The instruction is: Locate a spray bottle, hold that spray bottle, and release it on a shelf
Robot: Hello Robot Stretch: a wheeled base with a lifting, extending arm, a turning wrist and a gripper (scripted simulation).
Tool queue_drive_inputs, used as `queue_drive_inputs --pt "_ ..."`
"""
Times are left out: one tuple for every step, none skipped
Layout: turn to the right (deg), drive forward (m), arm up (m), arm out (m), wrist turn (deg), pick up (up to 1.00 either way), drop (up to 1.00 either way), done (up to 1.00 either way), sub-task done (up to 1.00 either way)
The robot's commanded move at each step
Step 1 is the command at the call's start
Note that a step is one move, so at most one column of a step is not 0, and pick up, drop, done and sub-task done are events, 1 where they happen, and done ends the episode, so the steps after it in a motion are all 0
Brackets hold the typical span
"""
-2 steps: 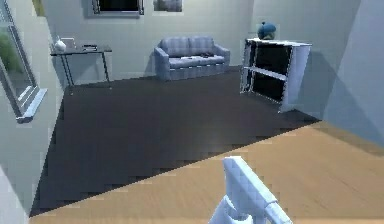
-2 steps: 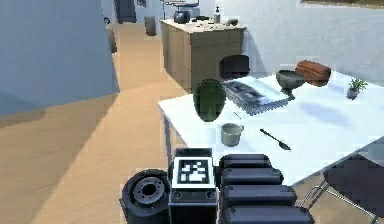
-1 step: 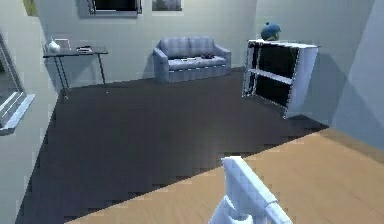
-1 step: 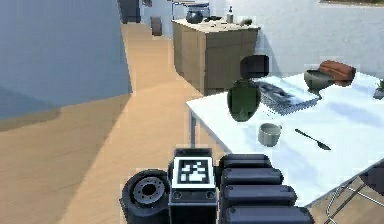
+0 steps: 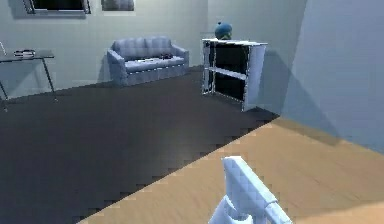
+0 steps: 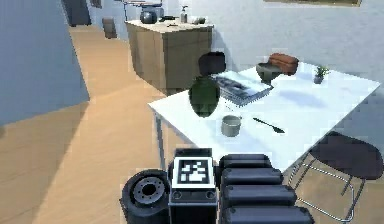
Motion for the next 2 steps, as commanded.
queue_drive_inputs --pt "0.0 1.00 0.00 0.00 0.0 0.00 0.00 0.00 0.00" --pt "0.0 1.00 0.00 0.00 0.0 0.00 0.00 0.00 0.00"
